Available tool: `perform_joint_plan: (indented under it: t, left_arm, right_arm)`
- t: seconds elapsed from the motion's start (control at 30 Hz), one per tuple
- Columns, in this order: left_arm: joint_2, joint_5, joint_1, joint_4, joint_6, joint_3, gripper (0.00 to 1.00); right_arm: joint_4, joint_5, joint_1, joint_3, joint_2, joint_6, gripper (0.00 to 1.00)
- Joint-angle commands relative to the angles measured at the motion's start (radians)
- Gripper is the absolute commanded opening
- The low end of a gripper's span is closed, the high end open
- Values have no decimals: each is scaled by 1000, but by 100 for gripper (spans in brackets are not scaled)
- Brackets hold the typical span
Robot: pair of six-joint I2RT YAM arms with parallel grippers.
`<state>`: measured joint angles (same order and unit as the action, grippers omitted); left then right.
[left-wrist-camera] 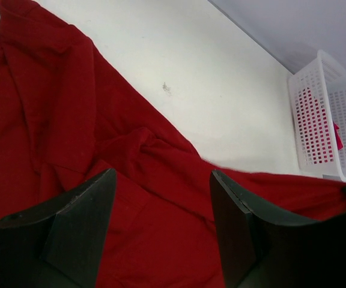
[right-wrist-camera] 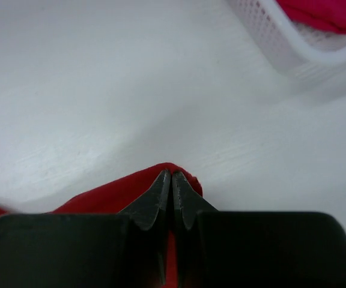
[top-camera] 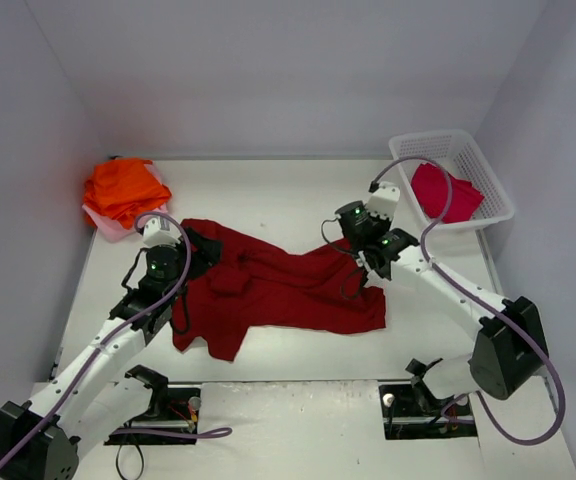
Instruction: Fold and stack the t-shirts
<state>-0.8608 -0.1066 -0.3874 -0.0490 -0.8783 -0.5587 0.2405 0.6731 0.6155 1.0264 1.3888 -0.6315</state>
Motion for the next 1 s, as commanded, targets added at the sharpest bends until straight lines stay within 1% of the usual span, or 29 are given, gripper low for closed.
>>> perform_joint_plan:
  t: [0.0,0.17,0.27,0.47,0.77,0.97]
  left_arm:
    - [16,-21,-7,-31,27,-26,58]
    - [13,-34,-7,-29,33,-26,58]
    - [-1,-41,-7,-40,32,-23,58]
    - [-29,-41,-7,-60,29,-21,58]
    - [-49,-56,-5,-64,35,-27,58]
    - [-63,-47,-5,-80,25,-26,58]
  right_arm:
    - [-144,-16,-88,66,35,174,0]
    - [-228,-79,-166,136,101,272,0]
    - [-283,-127,-190,167,142,335,0]
    - [-375,-217,-227,218,206,409,0]
    - [-441,-302,-299,323,217,483,0]
    - [-454,-333,-313,377,207,521,0]
